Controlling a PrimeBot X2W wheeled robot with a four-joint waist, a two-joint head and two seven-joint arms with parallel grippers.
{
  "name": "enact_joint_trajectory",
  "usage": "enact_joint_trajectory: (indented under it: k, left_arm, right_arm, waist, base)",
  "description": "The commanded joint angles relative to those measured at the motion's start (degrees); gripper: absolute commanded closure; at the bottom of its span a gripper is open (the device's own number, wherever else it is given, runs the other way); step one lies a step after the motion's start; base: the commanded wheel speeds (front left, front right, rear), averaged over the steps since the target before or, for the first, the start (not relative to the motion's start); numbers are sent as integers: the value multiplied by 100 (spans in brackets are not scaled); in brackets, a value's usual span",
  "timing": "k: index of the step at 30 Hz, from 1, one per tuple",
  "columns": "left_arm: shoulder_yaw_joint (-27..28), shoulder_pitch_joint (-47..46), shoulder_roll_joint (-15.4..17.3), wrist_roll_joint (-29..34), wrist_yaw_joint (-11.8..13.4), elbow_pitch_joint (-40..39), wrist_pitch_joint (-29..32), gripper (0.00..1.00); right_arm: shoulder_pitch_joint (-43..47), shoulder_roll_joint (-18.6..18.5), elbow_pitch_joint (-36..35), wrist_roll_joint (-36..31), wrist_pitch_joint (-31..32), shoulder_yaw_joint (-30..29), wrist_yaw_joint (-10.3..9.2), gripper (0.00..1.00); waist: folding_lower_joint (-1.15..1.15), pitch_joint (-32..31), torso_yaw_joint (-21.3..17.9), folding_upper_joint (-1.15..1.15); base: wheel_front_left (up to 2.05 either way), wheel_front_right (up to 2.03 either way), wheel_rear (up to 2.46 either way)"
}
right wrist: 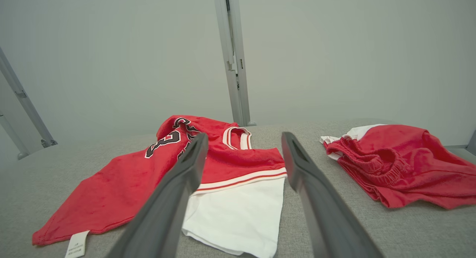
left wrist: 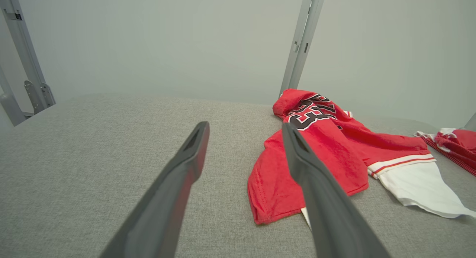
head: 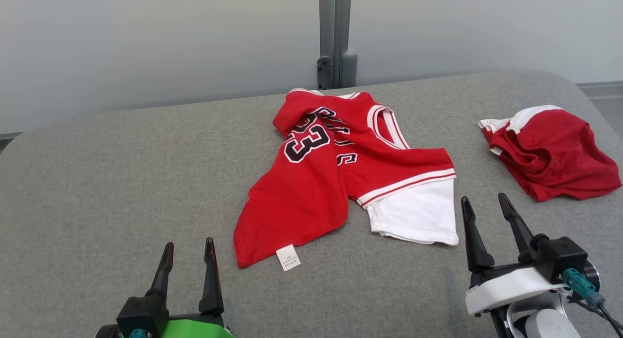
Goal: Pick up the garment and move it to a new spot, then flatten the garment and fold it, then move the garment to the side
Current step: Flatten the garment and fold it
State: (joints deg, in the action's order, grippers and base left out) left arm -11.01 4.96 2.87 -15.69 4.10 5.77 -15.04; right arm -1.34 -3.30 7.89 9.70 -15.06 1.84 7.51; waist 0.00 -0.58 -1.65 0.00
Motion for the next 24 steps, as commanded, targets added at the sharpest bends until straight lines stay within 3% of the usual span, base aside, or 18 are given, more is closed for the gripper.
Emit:
enact_joint_trajectory:
  k: [1, 9, 17, 24]
  left_arm:
    - [0, 72, 8, -13, 36, 3, -18, 0]
    - [-64, 92, 7, -12, 49, 30, -17, 0]
    - [-189, 54, 8, -59, 46, 78, -17, 0]
    - [-306, -132, 9, -55, 29, 117, -17, 0]
  right_arm:
    - [85, 3, 20, 16, -14, 4, -4, 0]
    - [122, 9, 167, 18, -15, -107, -4, 0]
    - [-63, 34, 1189, 261, 337, -723, -3, 0]
    - [-677, 33, 2151, 380, 375, -638, -3, 0]
  waist:
    - [0, -6, -3, 0]
    - [0, -4, 8, 0]
    - [0, 78, 126, 0]
    - [0, 357, 337, 0]
  base:
    - [0, 0, 0]
    - [0, 0, 0]
    - [0, 0, 0]
    - [0, 0, 0]
